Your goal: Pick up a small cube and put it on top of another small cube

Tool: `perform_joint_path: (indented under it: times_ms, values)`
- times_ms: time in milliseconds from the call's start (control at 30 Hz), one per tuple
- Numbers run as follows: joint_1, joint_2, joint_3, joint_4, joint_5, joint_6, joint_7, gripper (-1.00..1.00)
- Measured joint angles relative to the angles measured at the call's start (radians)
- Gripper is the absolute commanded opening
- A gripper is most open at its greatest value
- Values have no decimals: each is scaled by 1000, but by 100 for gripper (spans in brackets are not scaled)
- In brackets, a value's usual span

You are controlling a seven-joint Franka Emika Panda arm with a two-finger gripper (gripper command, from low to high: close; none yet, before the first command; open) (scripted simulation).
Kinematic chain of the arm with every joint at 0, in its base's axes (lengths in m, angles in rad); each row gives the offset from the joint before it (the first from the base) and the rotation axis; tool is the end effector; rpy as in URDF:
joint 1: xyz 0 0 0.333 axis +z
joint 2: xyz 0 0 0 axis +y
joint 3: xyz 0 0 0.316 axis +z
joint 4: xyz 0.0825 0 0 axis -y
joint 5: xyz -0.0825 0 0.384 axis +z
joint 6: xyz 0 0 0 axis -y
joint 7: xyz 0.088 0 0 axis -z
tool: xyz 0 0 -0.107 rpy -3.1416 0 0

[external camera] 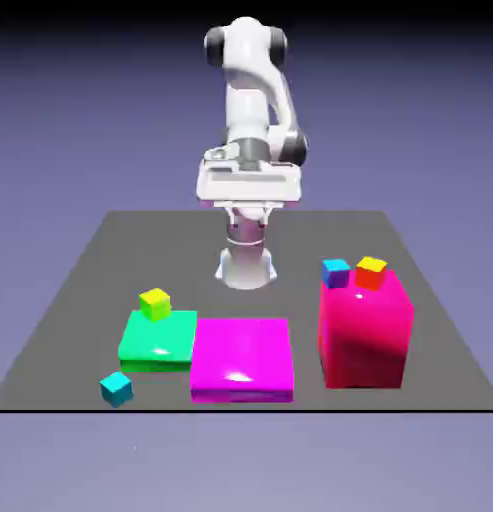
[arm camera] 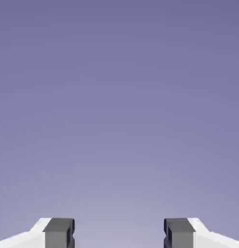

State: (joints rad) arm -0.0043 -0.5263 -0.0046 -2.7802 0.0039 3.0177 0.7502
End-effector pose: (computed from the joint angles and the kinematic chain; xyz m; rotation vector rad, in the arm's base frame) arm 0.4001 -0.0039 0.4529 -2.4924 1.0000 -1.0031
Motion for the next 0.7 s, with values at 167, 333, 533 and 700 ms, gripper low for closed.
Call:
perform_joint_path:
  times_ms: [167,333,533,700]
  values:
    - [-68,181,-19,124,16,-80,38,0]
    - [-135,362,-38,247,32,-160,76,0]
    - [-222,580,-61,396,51,-256,122,0]
    - [-284,761,-80,519,68,-336,161,0]
